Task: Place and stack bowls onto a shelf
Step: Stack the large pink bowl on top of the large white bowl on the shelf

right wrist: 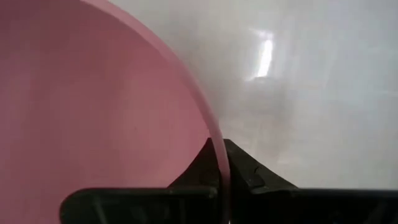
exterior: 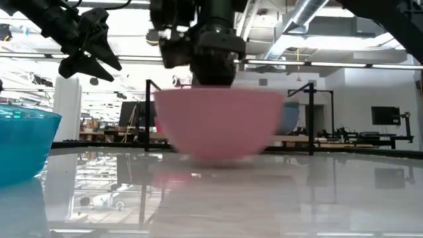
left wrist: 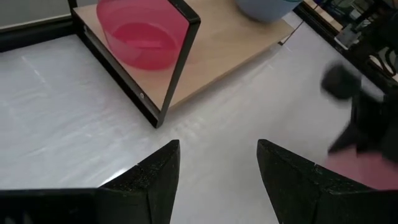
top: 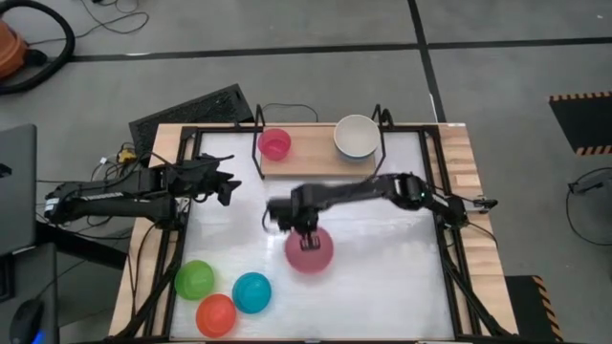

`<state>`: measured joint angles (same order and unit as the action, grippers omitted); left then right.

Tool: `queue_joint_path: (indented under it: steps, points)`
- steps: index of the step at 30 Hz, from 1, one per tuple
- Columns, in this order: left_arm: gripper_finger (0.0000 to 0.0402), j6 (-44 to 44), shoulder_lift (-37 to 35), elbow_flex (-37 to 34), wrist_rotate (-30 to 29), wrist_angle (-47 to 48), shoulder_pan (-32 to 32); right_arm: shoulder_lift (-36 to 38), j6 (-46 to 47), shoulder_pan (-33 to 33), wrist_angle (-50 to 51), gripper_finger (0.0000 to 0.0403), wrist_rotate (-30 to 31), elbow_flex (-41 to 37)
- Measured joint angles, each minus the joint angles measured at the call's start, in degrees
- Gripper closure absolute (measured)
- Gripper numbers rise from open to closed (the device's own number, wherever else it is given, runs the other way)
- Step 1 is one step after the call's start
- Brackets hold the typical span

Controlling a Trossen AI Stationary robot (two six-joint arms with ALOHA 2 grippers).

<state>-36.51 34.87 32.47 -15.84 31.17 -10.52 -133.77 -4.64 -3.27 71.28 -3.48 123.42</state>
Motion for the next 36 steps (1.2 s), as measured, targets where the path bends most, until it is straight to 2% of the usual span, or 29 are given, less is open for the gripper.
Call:
queue_joint_path:
  steps: [7,14,22,26,36]
  points:
    - [0.0203,0.0,0.0,0.0,0.0,1.8,0.0,8.3,-5.4,11.3,5.5,0.0378,2.1,3.8]
    - [0.0203,-1.7,0.0,0.0,0.0,2.9,0.0,20.7,-7.0,29.2,7.7,0.0379,3.0,4.1]
    - [0.0203,-3.8,0.0,0.0,-1.5,2.3,0.0,23.5,-1.5,46.2,8.5,0.0379,3.3,3.9]
    - [0.0203,-3.9,0.0,0.0,-1.5,2.4,0.0,20.7,-1.6,49.8,9.6,0.0379,0.7,3.8]
    - [0.0203,-4.7,0.0,0.0,-0.9,3.6,0.0,14.3,-1.9,50.9,15.1,0.0379,0.5,3.8]
